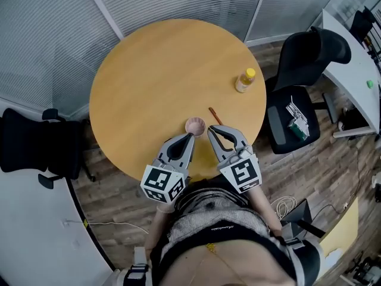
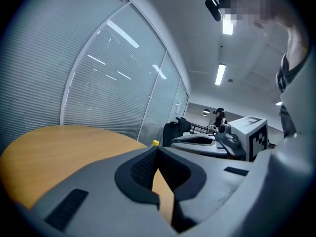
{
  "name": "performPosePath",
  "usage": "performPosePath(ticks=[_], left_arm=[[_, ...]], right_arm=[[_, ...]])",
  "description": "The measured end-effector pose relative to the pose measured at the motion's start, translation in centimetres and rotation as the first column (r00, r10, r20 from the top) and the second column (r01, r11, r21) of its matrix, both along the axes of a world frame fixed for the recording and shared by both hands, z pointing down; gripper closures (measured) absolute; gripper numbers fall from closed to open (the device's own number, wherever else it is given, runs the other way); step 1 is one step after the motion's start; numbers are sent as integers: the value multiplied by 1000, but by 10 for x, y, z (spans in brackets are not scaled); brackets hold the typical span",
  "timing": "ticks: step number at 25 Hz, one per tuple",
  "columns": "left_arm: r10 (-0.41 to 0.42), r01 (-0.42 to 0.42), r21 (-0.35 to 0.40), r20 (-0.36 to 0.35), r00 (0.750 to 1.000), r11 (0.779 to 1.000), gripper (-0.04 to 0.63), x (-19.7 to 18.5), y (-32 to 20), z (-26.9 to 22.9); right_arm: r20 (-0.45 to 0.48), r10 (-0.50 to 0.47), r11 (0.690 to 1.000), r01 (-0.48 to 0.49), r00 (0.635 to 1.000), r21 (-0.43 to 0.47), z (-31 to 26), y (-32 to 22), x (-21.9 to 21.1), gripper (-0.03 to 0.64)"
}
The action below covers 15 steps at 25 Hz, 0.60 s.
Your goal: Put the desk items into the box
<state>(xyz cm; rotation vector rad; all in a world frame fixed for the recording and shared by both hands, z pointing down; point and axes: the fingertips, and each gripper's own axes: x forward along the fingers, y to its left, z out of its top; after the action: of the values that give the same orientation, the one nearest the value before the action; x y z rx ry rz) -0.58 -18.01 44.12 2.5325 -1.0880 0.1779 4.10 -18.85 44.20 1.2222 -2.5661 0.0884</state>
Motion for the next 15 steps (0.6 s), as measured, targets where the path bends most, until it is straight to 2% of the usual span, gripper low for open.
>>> performPosePath(ticks=[7,15], left_arm=[[-5,5,-18,14,1000,1000,577,3,-12,2],[35,-35,-38,14,999,999,577,13,-11,9]], right_arm=[[12,-4,1000,4,1000,-9,1,-16,4,592],[-16,19,1000,-19,1000,-17,15,-19,10,592]])
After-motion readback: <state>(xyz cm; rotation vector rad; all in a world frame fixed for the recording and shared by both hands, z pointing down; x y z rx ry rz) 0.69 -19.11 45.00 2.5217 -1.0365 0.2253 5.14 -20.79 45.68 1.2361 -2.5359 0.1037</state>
